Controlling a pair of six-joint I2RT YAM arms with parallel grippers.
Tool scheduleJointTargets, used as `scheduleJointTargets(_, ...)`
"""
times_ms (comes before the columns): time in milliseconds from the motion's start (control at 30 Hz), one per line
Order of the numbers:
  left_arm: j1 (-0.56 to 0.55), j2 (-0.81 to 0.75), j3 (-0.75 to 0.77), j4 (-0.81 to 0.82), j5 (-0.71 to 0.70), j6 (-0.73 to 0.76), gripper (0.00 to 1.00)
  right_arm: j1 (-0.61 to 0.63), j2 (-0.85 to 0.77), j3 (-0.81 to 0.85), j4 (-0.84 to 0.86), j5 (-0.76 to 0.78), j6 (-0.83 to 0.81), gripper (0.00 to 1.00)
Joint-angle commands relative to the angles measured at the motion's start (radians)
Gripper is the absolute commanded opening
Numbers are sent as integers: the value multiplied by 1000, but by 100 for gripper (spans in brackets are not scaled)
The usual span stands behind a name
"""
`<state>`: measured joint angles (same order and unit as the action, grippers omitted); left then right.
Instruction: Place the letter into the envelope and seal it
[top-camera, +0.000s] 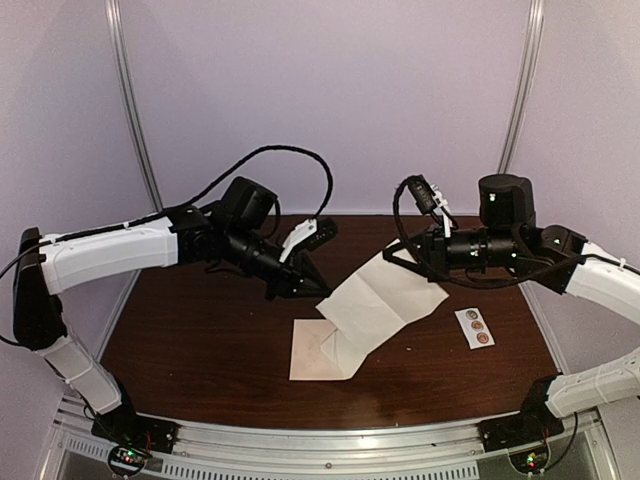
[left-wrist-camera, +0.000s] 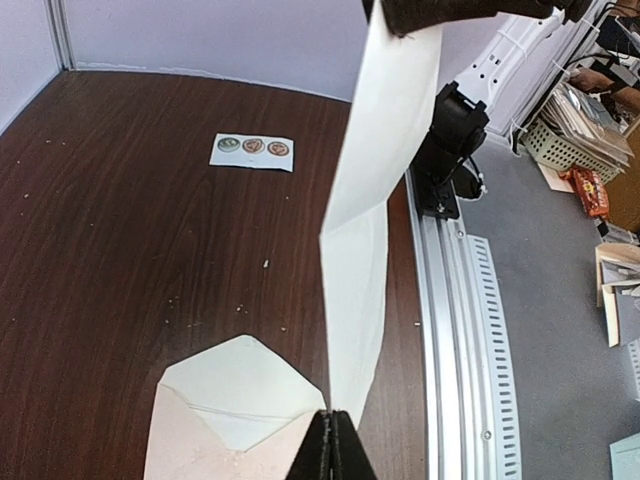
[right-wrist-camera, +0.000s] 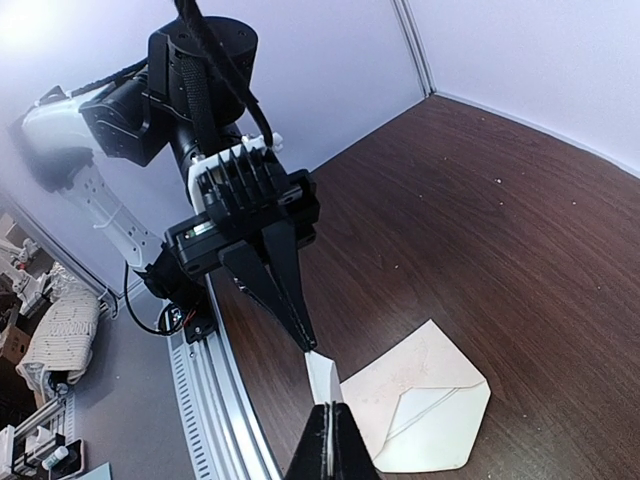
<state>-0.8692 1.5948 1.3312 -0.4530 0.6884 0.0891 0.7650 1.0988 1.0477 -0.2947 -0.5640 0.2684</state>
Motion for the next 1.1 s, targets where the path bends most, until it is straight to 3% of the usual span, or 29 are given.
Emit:
scheduleJointTargets(0, 6, -28, -25, 10, 10, 11, 0, -8, -7, 42, 1, 12, -6, 0)
scheduleJointTargets(100, 6, -30, -30, 15, 19, 13, 0, -8, -7, 46, 5, 8, -5, 0)
scheduleJointTargets(167, 6, -31, -33, 16, 16, 14, 14, -8, -7, 47, 6, 2, -2, 0)
scheduleJointTargets(267, 6, -31, -38, 15, -6, 15, 24, -8, -10, 51, 4, -4, -1, 0)
scheduleJointTargets(433, 6, -29, -43, 22, -27, 13, 22, -7, -14, 52, 3, -14, 2, 0)
scheduleJointTargets(500, 6, -30, -45, 21, -29, 14, 16, -7, -17, 52, 2, -18, 2, 0)
scheduleJointTargets(600, 6, -29, -47, 22, -27, 15, 0, -9, -22, 51, 0, -11, 2, 0)
scheduleJointTargets(800, 6, -27, -49, 22, -15, 18, 0, -9, -32, 53, -5, 4, -1, 0)
scheduleJointTargets(900, 6, -24, -49, 21, -17, 17, 14, -11, -33, 57, -15, 7, -4, 0)
scheduleJointTargets(1067, 6, -23, -50, 22, -21, 17, 14, -10, -38, 63, -23, 10, -8, 0)
